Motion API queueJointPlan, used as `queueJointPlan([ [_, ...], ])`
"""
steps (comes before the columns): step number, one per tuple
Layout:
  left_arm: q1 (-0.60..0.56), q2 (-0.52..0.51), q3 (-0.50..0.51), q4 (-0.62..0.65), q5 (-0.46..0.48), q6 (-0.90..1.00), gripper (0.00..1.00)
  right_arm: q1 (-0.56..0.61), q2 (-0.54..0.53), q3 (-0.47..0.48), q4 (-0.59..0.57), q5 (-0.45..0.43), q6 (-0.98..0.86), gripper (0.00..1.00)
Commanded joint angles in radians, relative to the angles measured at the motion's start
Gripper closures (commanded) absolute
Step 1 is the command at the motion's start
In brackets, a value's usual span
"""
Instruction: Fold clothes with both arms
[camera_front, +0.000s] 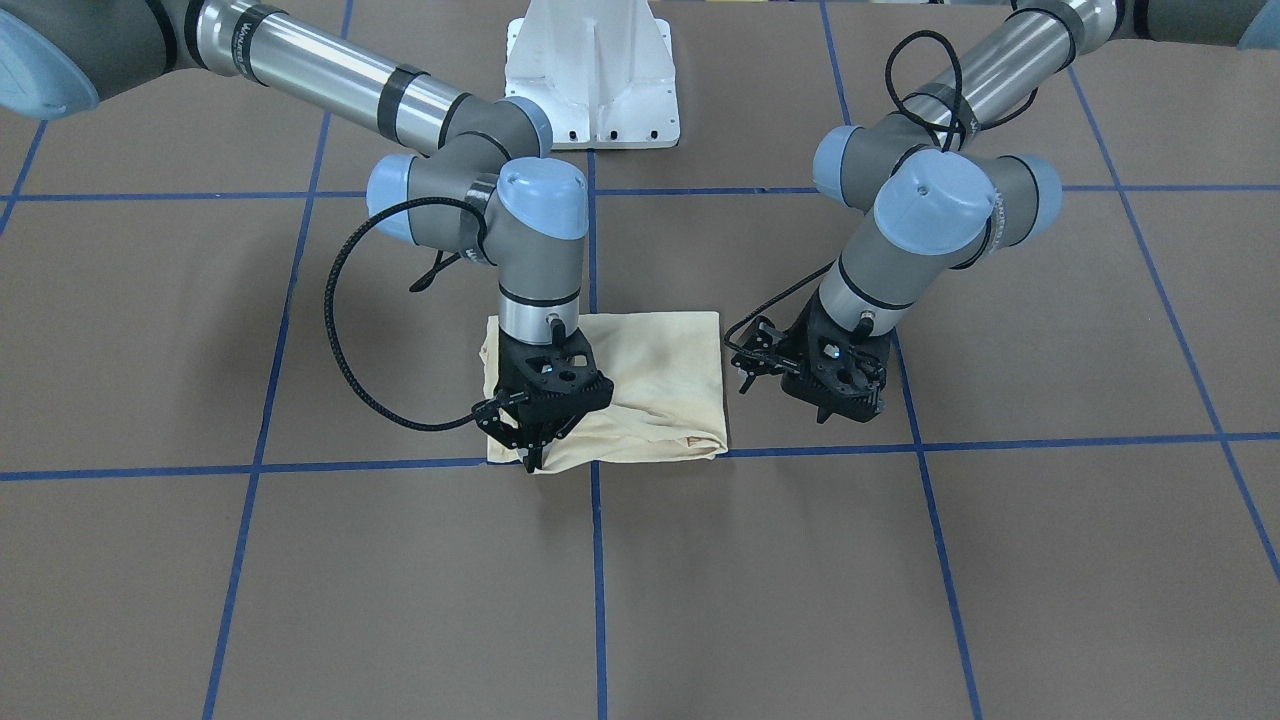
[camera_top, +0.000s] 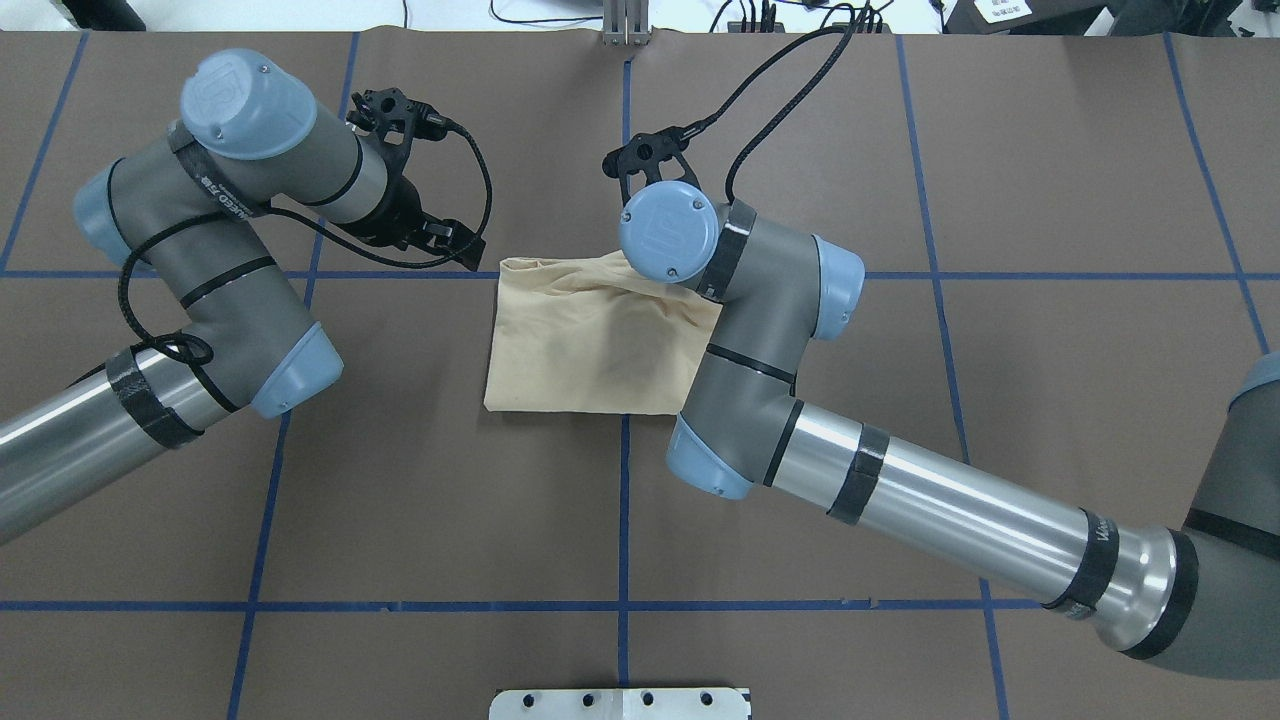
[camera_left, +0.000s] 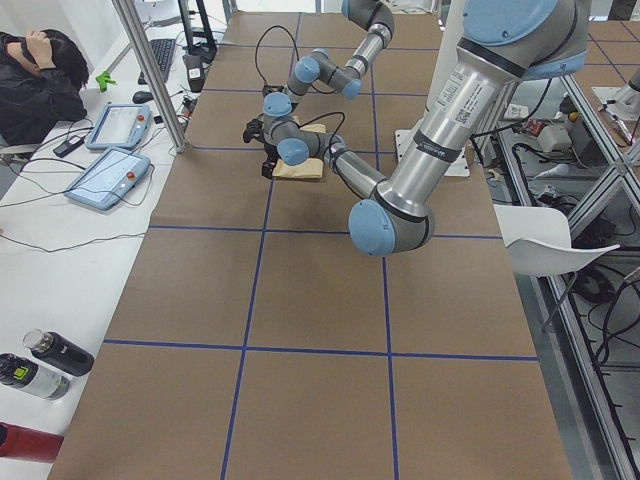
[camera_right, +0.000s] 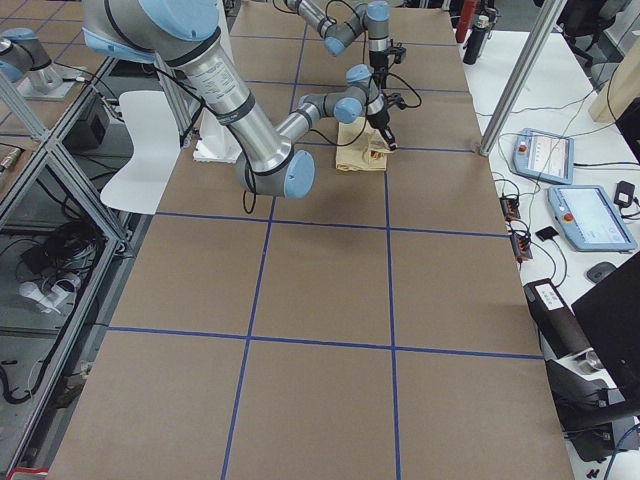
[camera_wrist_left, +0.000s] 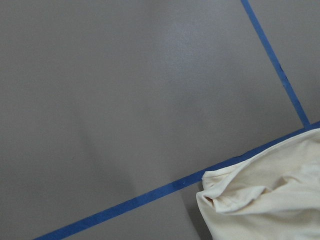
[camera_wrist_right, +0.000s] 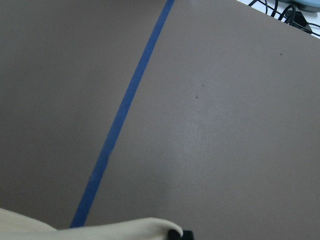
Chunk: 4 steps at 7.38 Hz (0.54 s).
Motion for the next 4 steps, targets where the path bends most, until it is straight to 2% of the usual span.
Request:
queueJointPlan([
  [1, 0.001, 0.000, 0.000, -0.001, 0.001, 0.000, 0.00, 0.018, 0.016, -0.037, 0.053, 0.008, 0.013, 0.00],
  [2, 0.001, 0.000, 0.000, -0.001, -0.001, 0.000, 0.00, 0.036, 0.020, -0.036, 0.059, 0.063, 0.019, 0.00],
  [4, 0.000, 0.008, -0.021, 0.006, -0.033, 0.000, 0.00, 0.143, 0.014, -0.001, 0.044, 0.377, 0.047, 0.00],
])
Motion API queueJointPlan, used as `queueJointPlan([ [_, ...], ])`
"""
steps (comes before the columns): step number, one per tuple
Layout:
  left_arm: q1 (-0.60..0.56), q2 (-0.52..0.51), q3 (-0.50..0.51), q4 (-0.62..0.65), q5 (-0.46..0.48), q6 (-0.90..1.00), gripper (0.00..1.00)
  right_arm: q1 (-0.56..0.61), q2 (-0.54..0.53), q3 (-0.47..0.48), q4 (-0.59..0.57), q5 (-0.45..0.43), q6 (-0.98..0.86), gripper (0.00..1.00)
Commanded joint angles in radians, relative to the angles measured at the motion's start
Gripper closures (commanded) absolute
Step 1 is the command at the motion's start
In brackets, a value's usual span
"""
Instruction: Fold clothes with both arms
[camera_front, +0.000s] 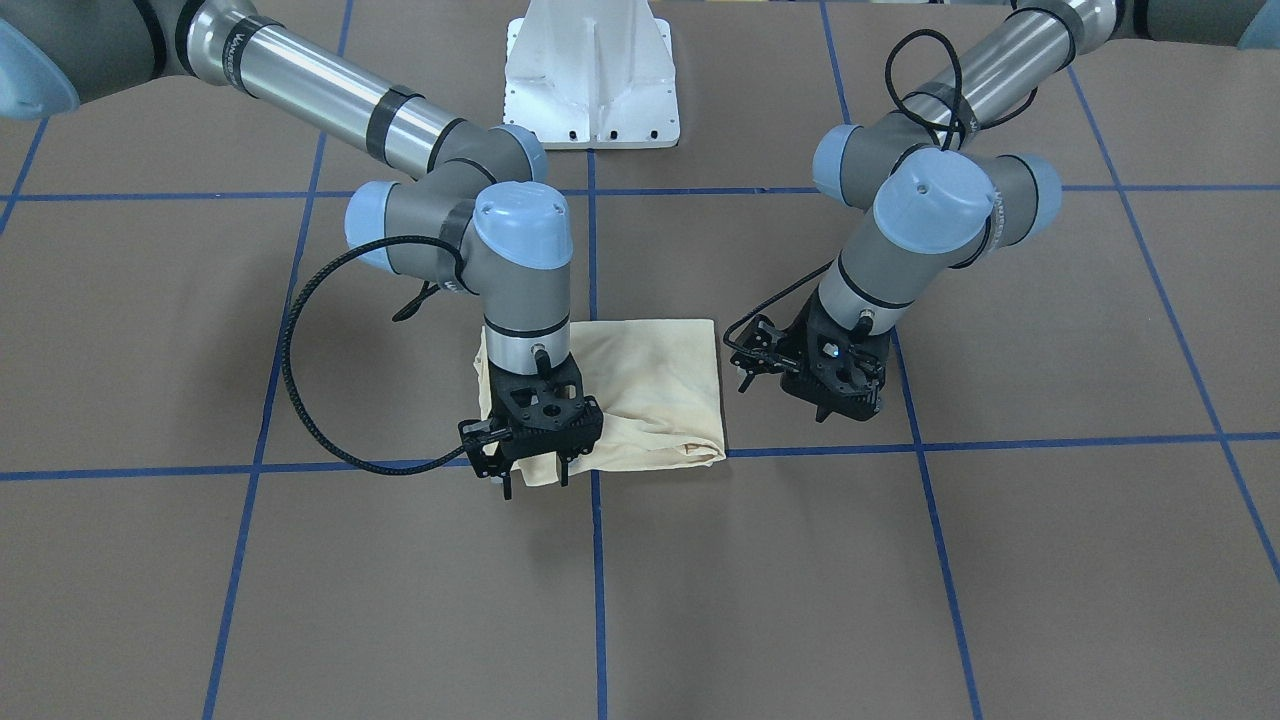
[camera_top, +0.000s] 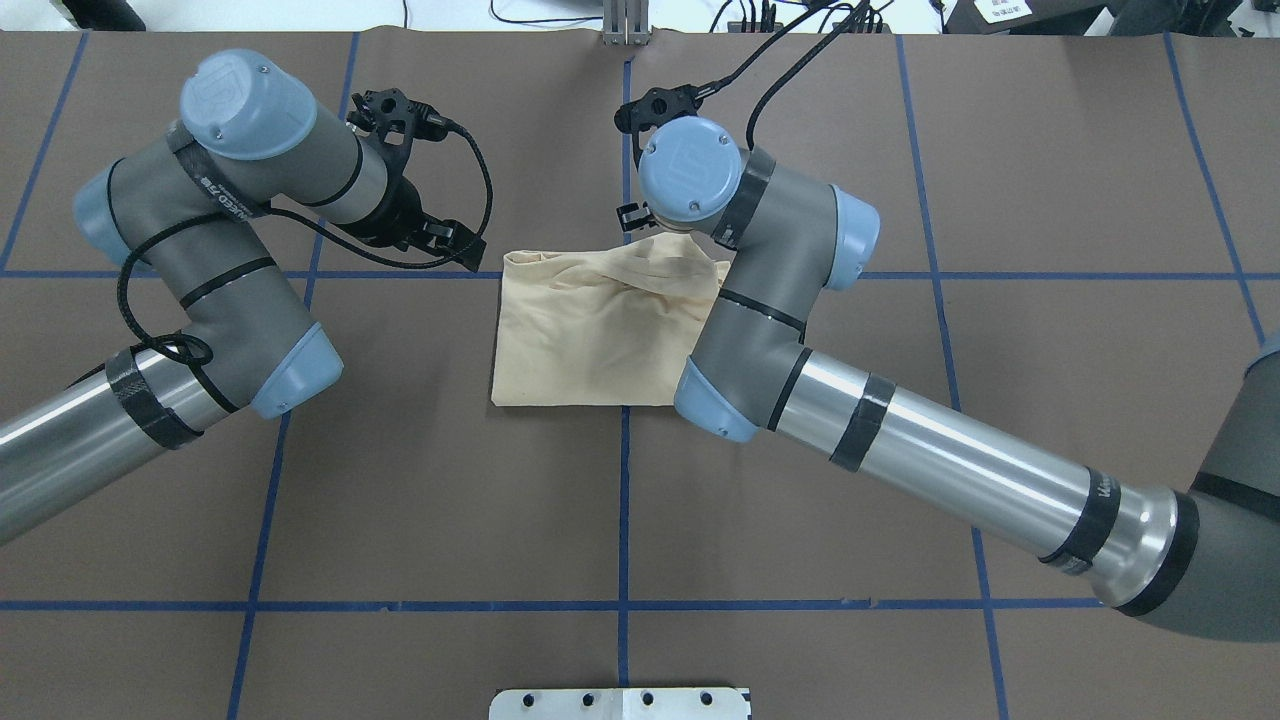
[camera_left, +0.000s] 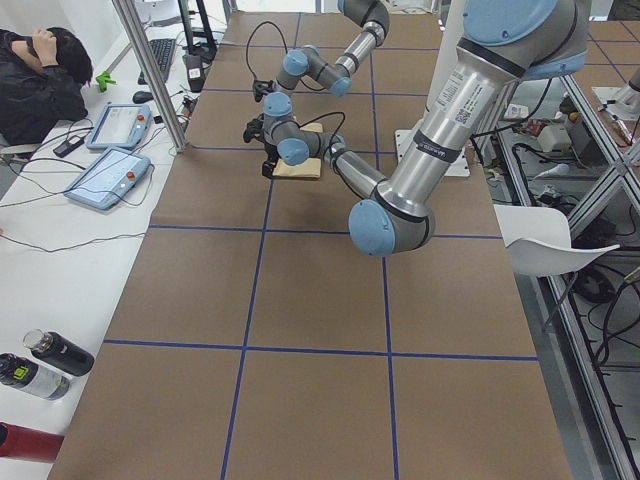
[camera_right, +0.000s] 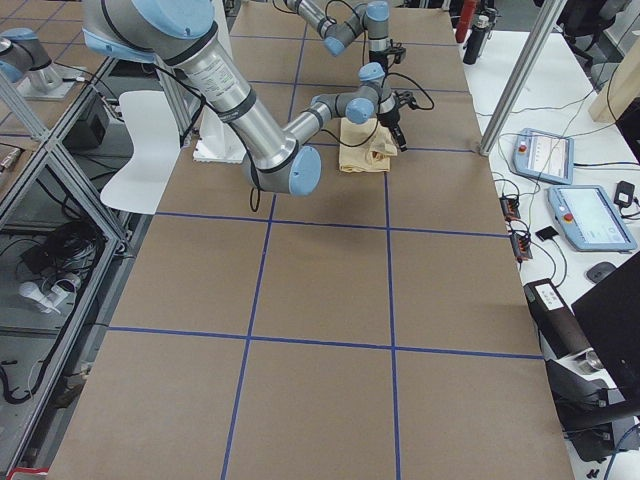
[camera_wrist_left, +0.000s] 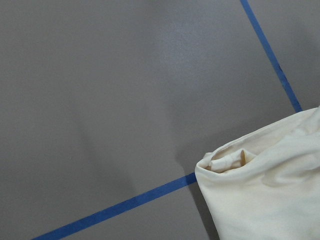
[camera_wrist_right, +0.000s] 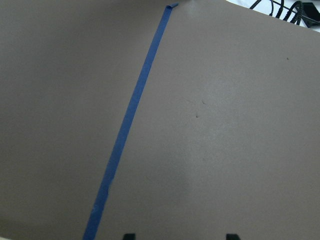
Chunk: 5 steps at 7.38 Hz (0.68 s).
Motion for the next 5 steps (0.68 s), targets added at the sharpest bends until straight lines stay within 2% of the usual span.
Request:
queueJointPlan([
  [1, -0.001, 0.049, -0.076, 0.012, -0.030, 0.000, 0.00, 0.116, -0.045, 0.067, -0.061, 0.298, 0.038, 0.00],
  [2, -0.002, 0.101, -0.156, 0.046, -0.030, 0.005, 0.00, 0.172, -0.111, 0.197, -0.195, 0.376, 0.037, 0.00],
  [3, -0.013, 0.129, -0.243, 0.125, -0.029, 0.015, 0.00, 0.215, -0.224, 0.359, -0.309, 0.439, 0.019, 0.00],
  [4, -0.024, 0.158, -0.332, 0.220, -0.029, 0.056, 0.00, 0.256, -0.342, 0.490, -0.336, 0.470, -0.033, 0.00],
  [5, -0.059, 0.205, -0.407, 0.309, -0.027, 0.187, 0.00, 0.310, -0.451, 0.570, -0.336, 0.525, -0.114, 0.00],
])
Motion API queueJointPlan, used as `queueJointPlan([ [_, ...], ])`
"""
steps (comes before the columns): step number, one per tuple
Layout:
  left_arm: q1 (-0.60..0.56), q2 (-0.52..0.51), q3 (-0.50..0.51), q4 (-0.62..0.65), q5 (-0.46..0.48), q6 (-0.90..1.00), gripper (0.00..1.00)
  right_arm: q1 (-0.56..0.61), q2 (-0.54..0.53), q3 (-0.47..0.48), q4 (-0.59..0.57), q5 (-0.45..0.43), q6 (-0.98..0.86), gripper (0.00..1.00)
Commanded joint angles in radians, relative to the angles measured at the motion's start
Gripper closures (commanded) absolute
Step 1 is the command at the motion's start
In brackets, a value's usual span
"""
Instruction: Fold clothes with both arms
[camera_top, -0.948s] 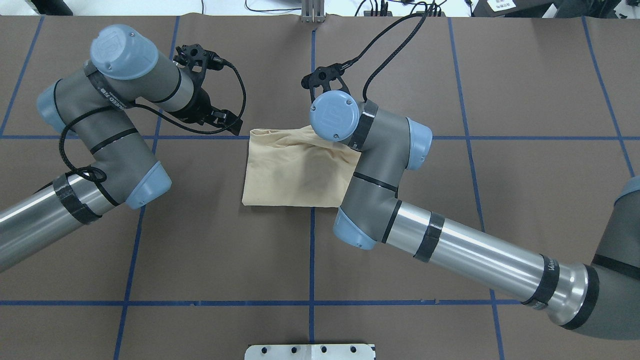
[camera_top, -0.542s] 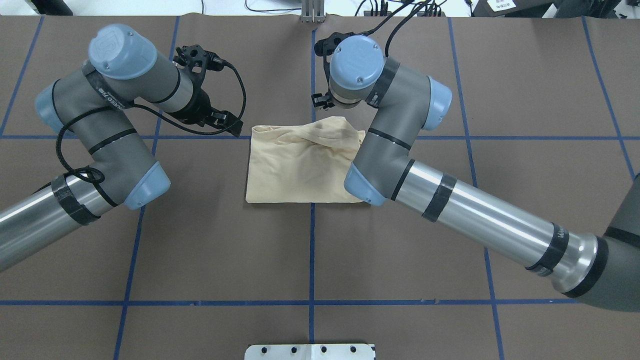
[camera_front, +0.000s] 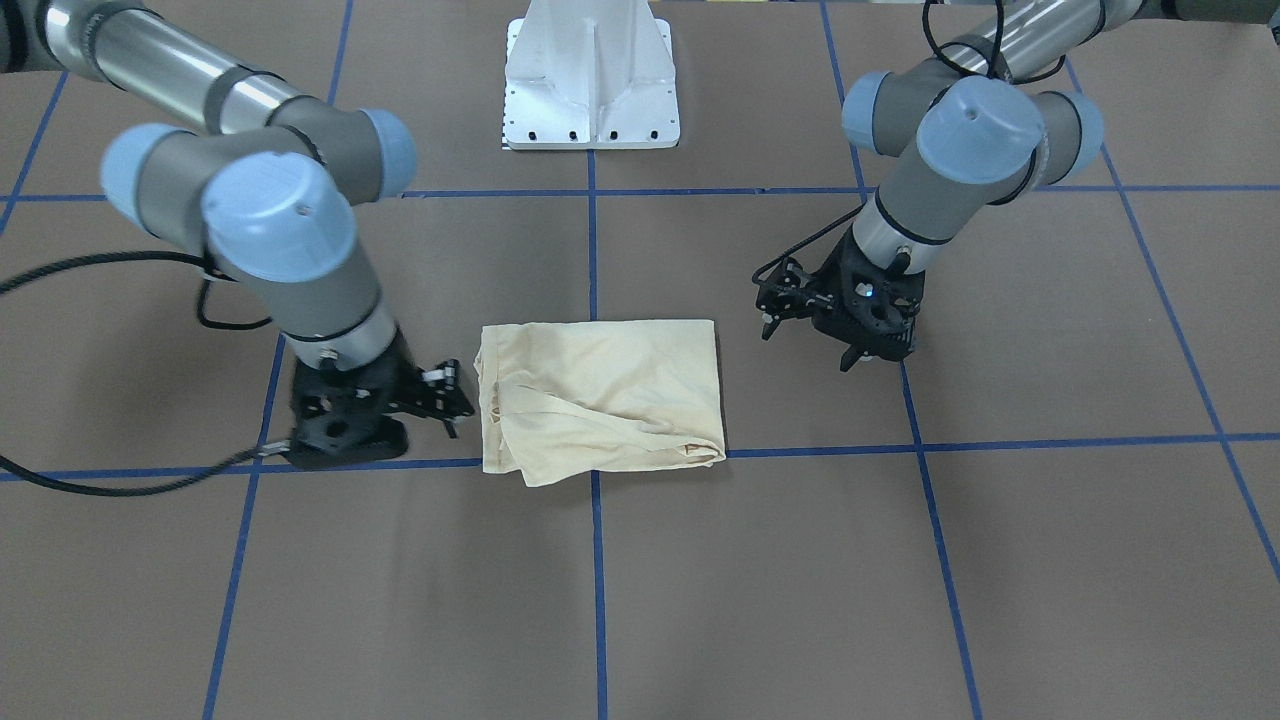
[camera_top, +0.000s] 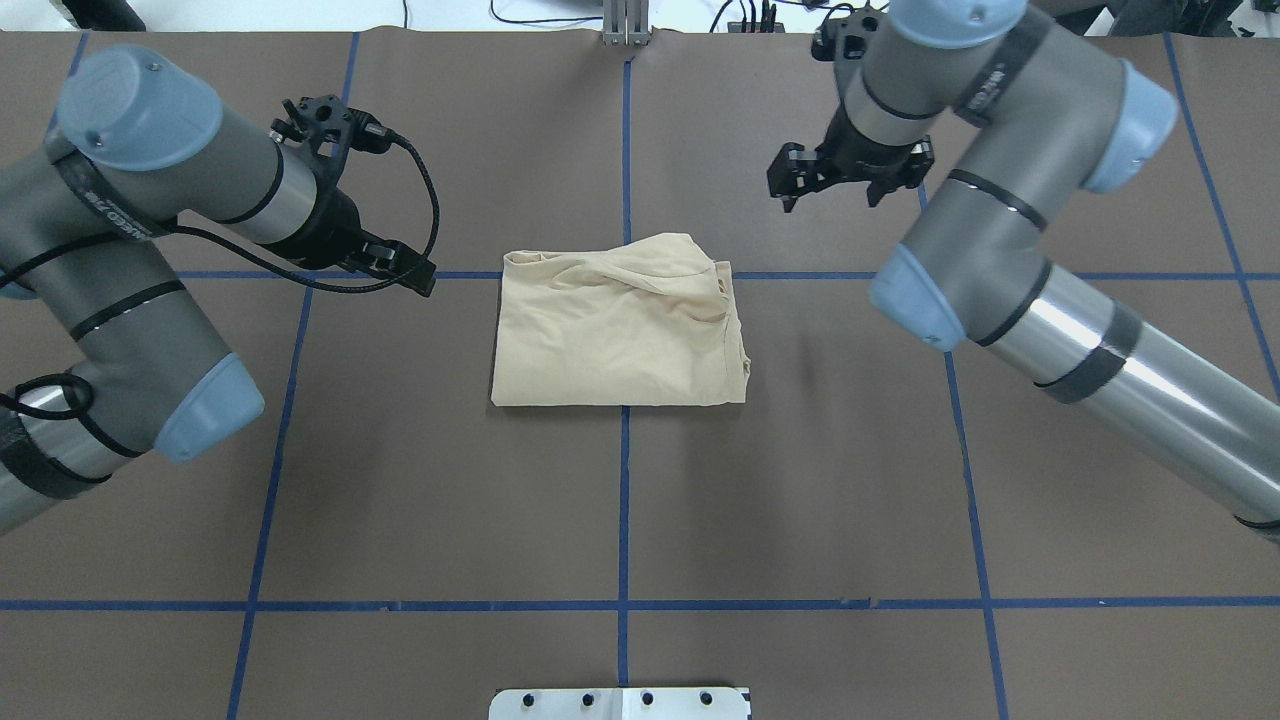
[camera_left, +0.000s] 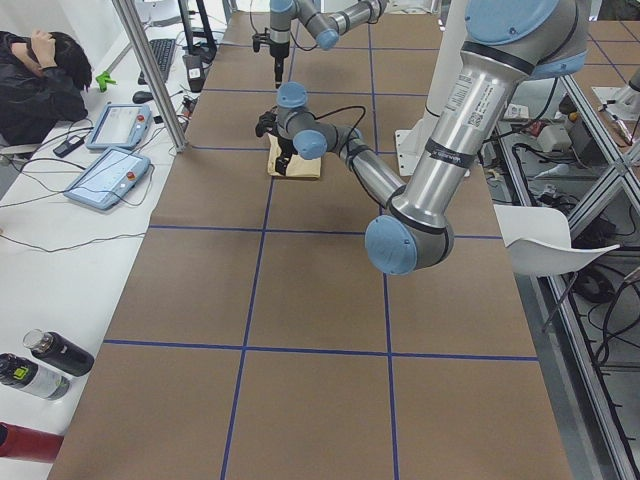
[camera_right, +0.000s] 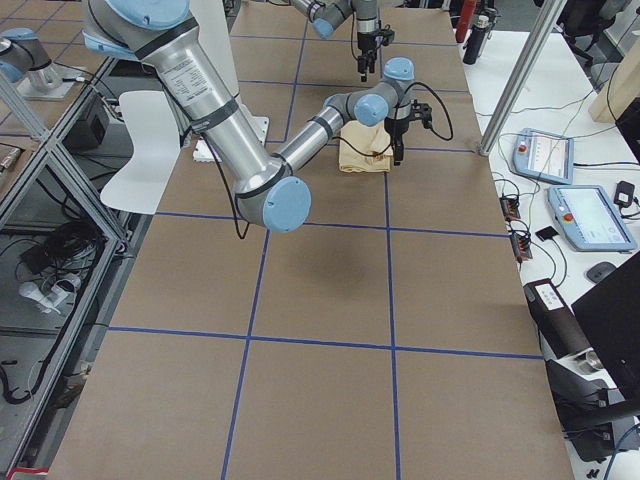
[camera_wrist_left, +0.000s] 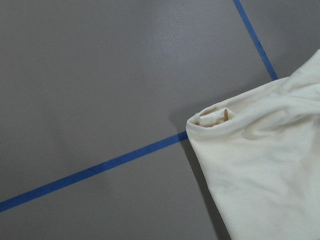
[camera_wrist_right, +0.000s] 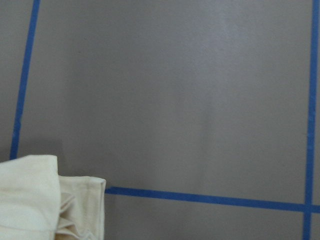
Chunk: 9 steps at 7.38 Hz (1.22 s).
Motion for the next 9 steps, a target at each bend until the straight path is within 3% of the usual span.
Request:
queueJointPlan([
  [1, -0.086, 0.109, -0.164, 0.170, 0.001, 0.235, 0.00, 0.136, -0.247, 0.188, -0.030, 0.124, -0.185, 0.00],
  [3, -0.208, 0.238, -0.211, 0.179, 0.000, 0.476, 0.00, 0.288, -0.472, 0.281, -0.030, 0.172, -0.450, 0.00],
  [6, -0.421, 0.389, -0.202, 0.179, -0.037, 0.797, 0.00, 0.535, -0.751, 0.276, -0.030, 0.192, -0.927, 0.00],
  [7, -0.454, 0.454, -0.199, 0.168, -0.109, 0.813, 0.00, 0.591, -0.869, 0.273, -0.017, 0.195, -0.979, 0.00],
  [9, -0.474, 0.525, -0.121, 0.166, -0.109, 0.804, 0.00, 0.687, -0.942, 0.273, -0.017, 0.221, -1.004, 0.00],
])
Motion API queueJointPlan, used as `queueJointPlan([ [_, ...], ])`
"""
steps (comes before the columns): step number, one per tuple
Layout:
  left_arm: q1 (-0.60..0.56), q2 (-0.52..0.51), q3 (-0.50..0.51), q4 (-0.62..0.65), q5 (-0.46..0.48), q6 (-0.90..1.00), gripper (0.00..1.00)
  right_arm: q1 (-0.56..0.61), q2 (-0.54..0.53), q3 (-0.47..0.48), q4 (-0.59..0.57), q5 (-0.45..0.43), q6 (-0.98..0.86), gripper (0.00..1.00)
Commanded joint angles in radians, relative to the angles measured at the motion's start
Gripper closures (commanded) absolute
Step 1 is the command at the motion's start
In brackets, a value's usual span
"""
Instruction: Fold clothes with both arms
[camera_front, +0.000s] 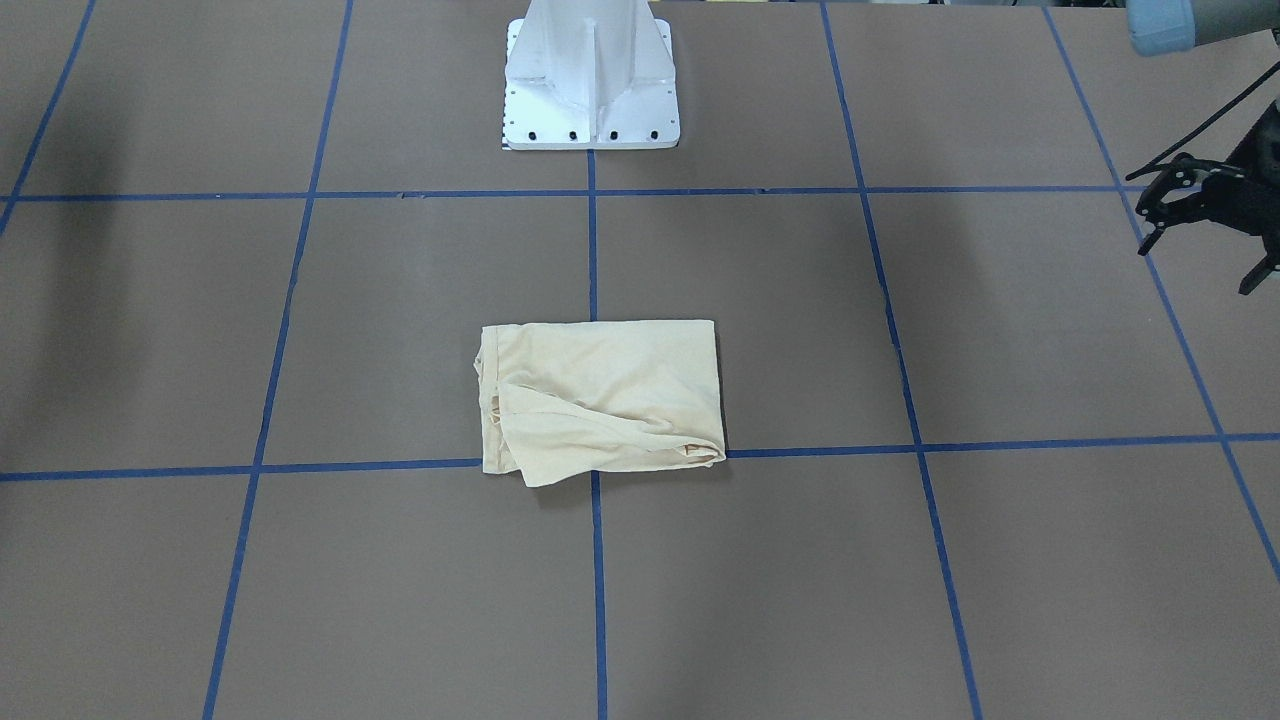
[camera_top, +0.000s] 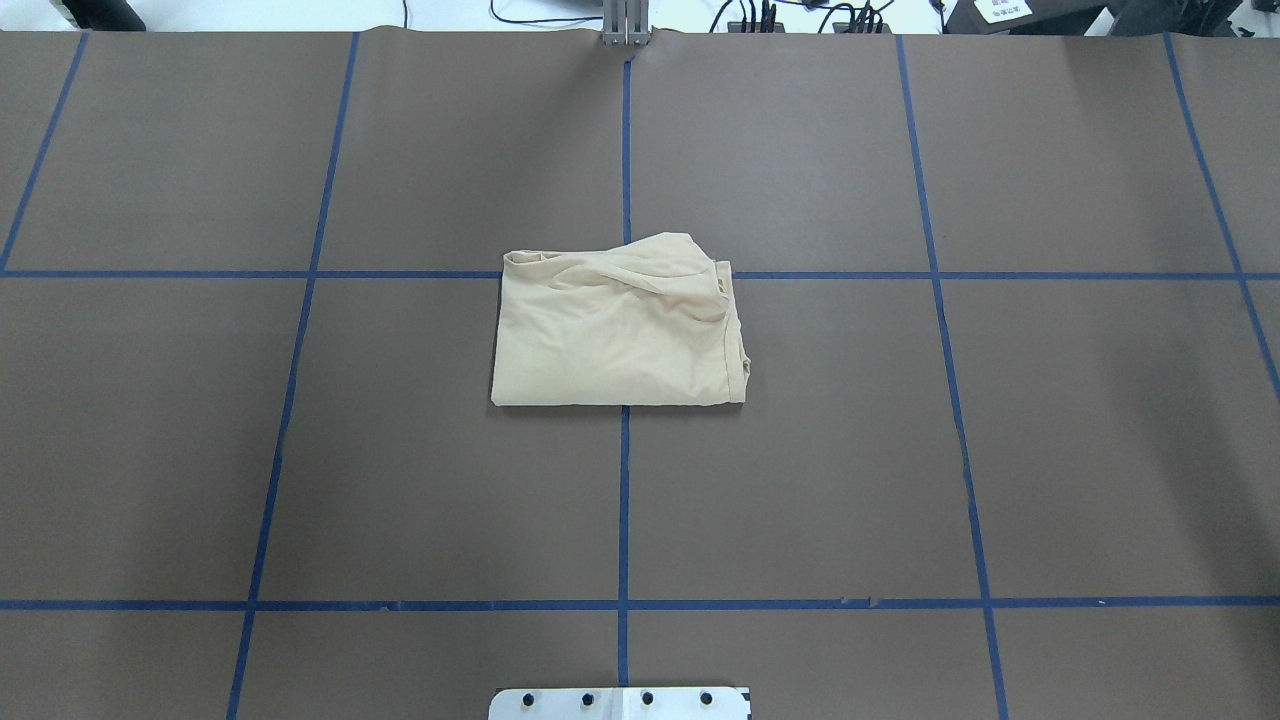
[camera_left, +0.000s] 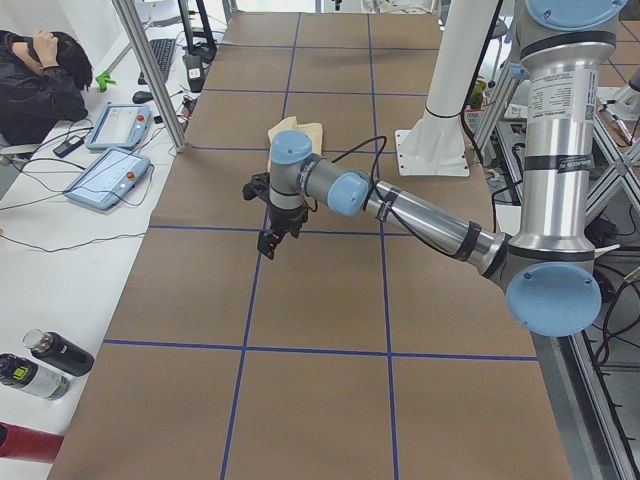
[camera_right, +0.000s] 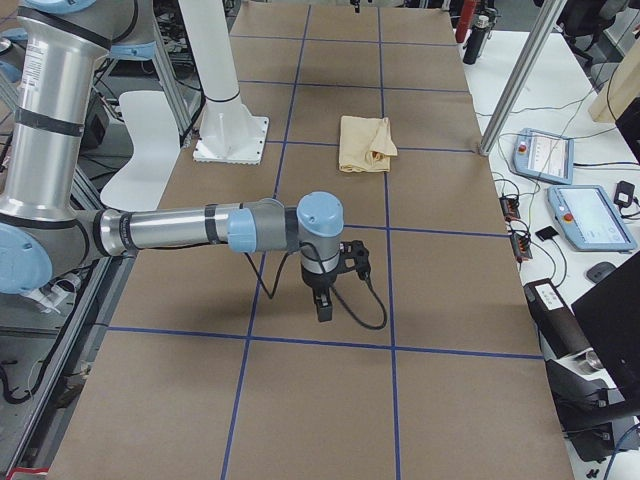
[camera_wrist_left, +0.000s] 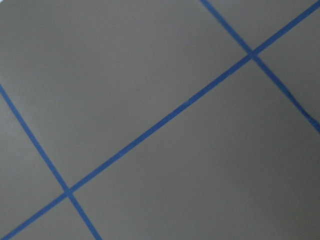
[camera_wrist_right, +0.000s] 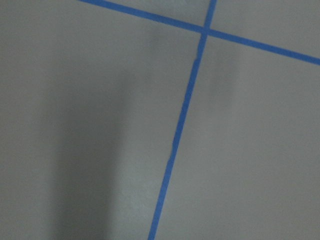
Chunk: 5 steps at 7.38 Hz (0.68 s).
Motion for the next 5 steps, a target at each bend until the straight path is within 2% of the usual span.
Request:
queueJointPlan([
  [1, -0.057, 0.048, 0.062, -0.003, -0.015, 0.015, 0.00, 0.076, -0.073, -0.002, 0.002, 0.027, -0.021, 0.00],
  [2, -0.191, 0.068, 0.070, -0.006, -0.020, 0.029, 0.00, 0.077, -0.085, 0.005, 0.003, 0.028, -0.014, 0.00],
  [3, -0.249, 0.111, 0.070, -0.006, -0.035, 0.115, 0.00, 0.077, -0.084, 0.008, 0.002, 0.030, -0.011, 0.00],
  [4, -0.302, 0.139, 0.070, 0.003, -0.104, 0.157, 0.00, 0.075, -0.075, 0.010, 0.005, 0.030, 0.027, 0.00],
  [5, -0.307, 0.156, 0.070, 0.014, -0.127, 0.152, 0.00, 0.075, -0.070, 0.008, 0.053, 0.033, 0.079, 0.00],
])
